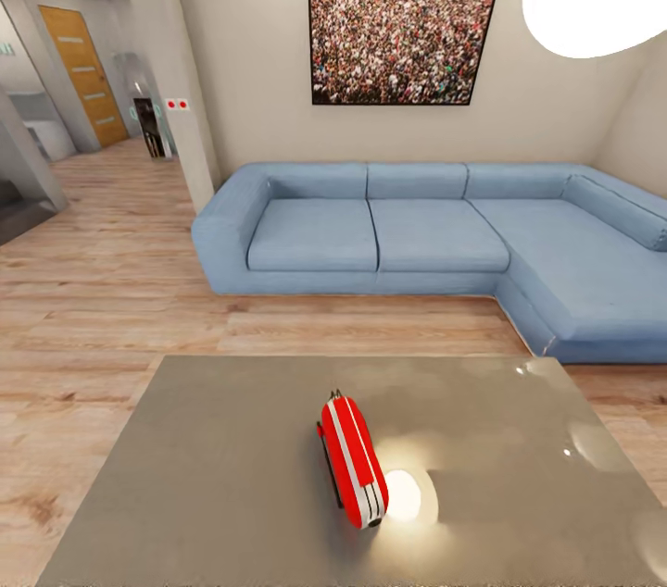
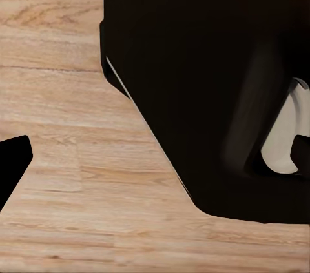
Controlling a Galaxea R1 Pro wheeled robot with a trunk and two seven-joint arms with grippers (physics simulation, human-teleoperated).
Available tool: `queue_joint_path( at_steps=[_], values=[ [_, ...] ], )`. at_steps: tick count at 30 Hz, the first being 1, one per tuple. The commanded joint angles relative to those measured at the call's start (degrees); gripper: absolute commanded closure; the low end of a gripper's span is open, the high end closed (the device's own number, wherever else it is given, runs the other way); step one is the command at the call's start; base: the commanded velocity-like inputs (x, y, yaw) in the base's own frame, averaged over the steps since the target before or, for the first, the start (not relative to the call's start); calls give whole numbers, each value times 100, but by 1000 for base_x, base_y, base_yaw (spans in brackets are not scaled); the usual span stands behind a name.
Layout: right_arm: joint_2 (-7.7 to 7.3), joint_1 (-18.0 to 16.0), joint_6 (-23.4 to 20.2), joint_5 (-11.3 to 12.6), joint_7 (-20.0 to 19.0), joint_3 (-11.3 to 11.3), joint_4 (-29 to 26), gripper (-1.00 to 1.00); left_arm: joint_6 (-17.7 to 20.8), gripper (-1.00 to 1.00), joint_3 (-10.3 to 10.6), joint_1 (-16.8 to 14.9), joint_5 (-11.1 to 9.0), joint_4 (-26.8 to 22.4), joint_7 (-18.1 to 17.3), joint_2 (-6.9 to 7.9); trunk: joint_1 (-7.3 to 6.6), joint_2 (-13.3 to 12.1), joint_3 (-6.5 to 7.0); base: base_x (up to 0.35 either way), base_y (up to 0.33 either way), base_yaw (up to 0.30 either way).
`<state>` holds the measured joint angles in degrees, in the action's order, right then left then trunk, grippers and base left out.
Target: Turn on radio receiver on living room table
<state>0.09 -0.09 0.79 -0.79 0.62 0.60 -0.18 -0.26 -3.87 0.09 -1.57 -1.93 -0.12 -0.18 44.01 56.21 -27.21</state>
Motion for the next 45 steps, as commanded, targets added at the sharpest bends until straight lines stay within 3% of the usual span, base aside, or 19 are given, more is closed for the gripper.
queue_joint_path(
  at_steps=[1,45],
  values=[
    [0,0,0,0,0,0,0,-100,0,-100,0,0,0,0,-1,0,0,0,-10,0,0,0],
    [0,0,0,0,0,2,0,-100,-1,-100,-2,0,3,0,-4,0,0,0,-417,0,0,0]
  ],
)
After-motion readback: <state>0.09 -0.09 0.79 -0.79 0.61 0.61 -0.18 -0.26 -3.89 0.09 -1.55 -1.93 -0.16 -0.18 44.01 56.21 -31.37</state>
